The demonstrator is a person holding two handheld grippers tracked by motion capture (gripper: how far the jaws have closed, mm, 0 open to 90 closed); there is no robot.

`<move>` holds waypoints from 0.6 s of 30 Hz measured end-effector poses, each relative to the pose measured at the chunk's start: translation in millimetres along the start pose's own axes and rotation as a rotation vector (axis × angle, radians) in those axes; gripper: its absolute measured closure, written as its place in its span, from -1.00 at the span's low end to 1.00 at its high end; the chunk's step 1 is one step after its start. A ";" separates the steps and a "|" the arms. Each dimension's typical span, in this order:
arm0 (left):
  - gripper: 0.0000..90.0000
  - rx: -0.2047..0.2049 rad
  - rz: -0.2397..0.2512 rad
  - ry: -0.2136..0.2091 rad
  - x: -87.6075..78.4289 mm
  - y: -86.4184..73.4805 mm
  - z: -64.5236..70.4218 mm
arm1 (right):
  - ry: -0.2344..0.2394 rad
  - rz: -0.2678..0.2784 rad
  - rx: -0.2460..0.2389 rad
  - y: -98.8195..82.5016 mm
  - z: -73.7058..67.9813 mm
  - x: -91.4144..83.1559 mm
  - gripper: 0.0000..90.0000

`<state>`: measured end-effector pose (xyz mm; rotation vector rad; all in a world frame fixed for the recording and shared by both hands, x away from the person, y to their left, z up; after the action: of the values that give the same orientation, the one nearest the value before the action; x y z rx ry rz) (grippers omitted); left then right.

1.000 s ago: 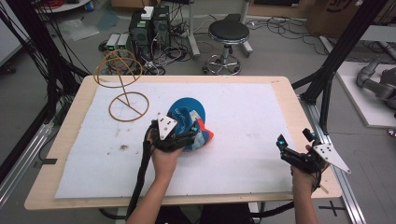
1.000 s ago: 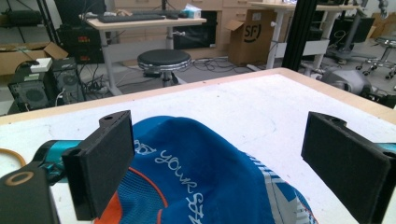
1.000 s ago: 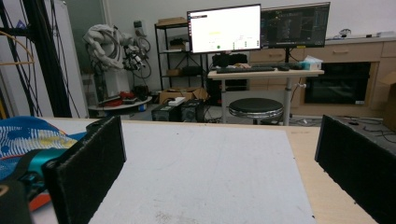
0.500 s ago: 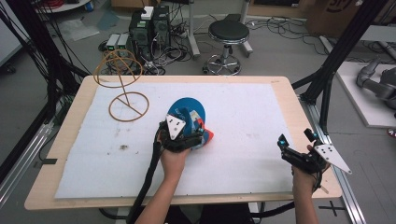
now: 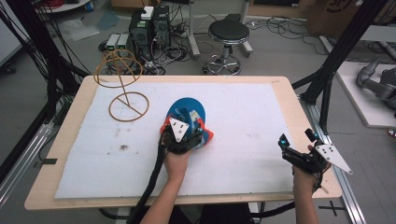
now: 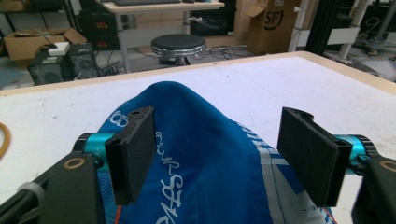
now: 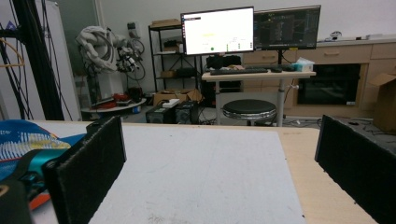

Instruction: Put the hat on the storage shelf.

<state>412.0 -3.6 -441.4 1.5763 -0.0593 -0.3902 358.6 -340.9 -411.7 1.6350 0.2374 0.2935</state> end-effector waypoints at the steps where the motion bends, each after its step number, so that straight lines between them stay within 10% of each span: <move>1: -0.35 -0.001 0.002 0.004 0.1 -0.2 -0.1 | 0.001 0.000 -0.001 0.1 -0.1 0.0 -0.97; 18: 0.18 -0.032 -0.012 0.023 5.1 -8.0 1.5 | -0.002 -0.008 0.006 -1.2 -0.4 0.2 -0.97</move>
<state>414.7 -6.1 -450.3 1.5495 -0.0258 -0.3806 358.7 -340.3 -412.8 1.6404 0.2433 0.2855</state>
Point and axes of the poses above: each handheld gripper's, and its own axes: x roughly forward along the jaws, y roughly out of its top, z roughly to its right, the point moved 9 cm from there along x, roughly forward along the jaws, and after that the axes turned 4 degrees about y, right-handed, at the moved point
